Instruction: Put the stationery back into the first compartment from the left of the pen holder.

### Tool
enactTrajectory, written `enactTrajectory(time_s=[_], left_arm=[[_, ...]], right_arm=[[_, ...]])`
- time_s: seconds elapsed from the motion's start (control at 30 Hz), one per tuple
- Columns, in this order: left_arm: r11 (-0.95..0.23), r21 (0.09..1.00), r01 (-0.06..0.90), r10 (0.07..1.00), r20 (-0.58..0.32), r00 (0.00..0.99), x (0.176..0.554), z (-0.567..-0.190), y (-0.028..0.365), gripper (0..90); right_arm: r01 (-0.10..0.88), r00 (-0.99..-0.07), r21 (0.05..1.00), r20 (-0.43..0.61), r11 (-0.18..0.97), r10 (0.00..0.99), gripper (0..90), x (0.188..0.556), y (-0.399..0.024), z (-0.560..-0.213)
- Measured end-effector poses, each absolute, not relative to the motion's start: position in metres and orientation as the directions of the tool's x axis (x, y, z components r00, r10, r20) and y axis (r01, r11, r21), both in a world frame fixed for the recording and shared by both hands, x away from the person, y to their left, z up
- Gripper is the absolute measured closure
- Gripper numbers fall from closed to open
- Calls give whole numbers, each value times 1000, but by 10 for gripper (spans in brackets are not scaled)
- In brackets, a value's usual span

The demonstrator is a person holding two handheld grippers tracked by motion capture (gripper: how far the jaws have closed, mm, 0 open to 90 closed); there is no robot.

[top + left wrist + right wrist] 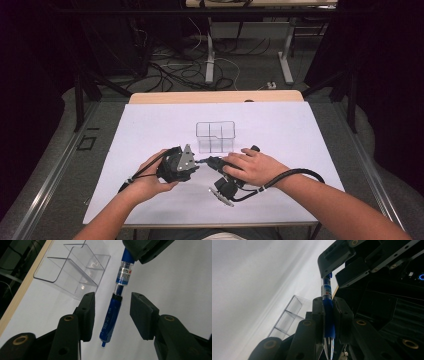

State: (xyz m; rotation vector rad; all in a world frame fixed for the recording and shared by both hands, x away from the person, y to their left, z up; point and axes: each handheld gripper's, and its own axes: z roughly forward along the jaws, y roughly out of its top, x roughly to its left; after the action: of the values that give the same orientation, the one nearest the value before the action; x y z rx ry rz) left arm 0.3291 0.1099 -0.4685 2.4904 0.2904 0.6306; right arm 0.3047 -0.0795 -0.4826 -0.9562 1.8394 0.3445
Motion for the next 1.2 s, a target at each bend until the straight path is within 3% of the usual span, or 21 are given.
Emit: enactTrajectory(time_s=[0.6,1.2], left_arm=[[-876,482,3,230,413,881,330,-469,94,766],[-888,460,-27,202,441,874,329,-470,97,794]], right_arm=[[-760,-176,-195,-857,620,-484,801,304,-75,-485],[-760,-170,-199,-857,619,-485,799,305,-72,-485]])
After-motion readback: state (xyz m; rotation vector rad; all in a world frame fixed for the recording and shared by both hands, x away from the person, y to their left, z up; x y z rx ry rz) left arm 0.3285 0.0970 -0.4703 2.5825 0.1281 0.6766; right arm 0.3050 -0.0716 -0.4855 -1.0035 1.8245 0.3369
